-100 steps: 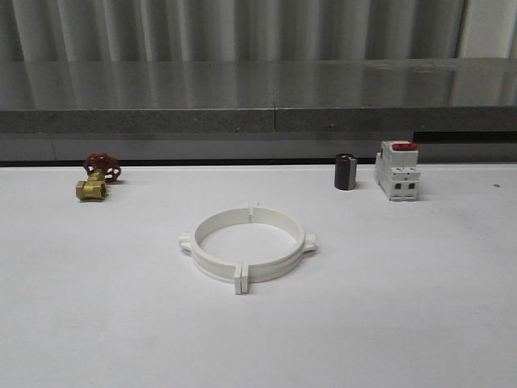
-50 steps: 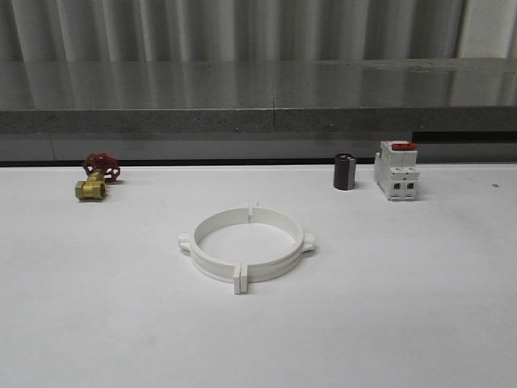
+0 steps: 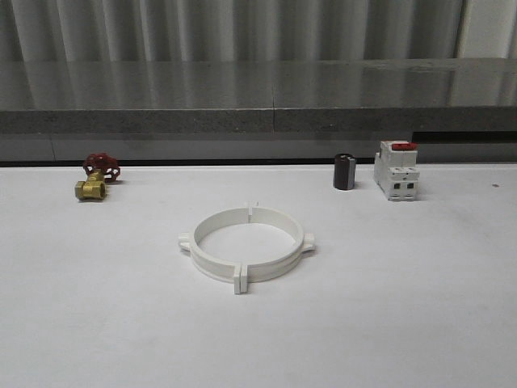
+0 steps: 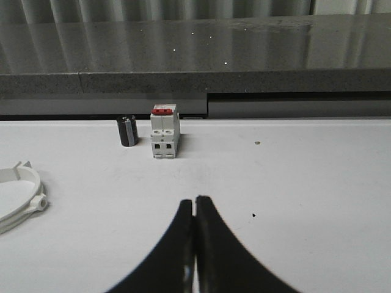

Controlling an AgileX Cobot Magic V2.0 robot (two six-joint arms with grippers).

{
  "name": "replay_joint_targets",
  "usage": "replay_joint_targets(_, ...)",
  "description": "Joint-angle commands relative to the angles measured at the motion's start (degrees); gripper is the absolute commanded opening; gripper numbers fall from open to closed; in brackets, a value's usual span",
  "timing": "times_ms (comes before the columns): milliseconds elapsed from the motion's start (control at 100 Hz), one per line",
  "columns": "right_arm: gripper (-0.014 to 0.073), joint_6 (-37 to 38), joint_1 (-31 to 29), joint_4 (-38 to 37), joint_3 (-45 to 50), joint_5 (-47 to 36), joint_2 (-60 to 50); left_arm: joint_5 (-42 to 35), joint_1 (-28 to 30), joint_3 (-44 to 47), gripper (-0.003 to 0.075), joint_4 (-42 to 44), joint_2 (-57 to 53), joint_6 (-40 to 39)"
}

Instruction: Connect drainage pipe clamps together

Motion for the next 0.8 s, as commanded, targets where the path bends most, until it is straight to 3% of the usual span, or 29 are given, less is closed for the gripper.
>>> replay_joint_targets(0,-0.0118,0.51,-0.33,-1.25,-0.83,-6.04,-1.12,-3.59,0.19,-1.68,-0.0020,-0.89,0.14,0.09)
replay_joint_targets(790,-0.0118,1.59,-0.33,-1.97,-0.83,-5.98,-1.12,-3.59,0.19,-1.68,-0.0020,-0.89,0.14,0.09)
